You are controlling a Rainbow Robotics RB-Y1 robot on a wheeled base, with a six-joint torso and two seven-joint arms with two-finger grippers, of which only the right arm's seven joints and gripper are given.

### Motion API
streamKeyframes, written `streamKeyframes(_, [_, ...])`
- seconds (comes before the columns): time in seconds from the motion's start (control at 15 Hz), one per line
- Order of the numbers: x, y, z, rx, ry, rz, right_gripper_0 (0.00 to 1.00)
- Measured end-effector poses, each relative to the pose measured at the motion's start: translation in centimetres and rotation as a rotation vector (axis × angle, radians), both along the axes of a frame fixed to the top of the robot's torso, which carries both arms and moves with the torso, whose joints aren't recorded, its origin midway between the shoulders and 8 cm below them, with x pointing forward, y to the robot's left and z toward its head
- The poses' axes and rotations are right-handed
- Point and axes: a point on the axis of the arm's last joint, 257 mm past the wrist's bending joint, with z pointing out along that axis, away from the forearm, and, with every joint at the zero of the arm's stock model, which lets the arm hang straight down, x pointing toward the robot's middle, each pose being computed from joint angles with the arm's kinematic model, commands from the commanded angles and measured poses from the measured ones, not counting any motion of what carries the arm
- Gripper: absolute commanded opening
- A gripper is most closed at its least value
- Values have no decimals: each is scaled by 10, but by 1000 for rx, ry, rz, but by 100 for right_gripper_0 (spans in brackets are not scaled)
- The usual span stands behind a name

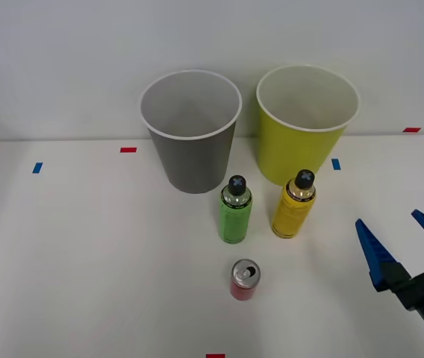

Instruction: Put cans in the gray bin, plastic bottles in the light green bin

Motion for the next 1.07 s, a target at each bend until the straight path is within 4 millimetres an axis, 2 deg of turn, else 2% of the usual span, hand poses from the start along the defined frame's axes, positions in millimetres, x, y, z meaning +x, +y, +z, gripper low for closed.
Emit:
streamKeyframes(0.47, [-43,-43,-43,-23,136,-135,100])
streamKeyframes(0.6, [-53,-49,-51,-22,168,-154,100])
streamKeyframes(0.8, [-63,-58,-58,3,166,-174,100])
streamKeyframes(1.07, [-85,-78,-78,99,129,-162,100])
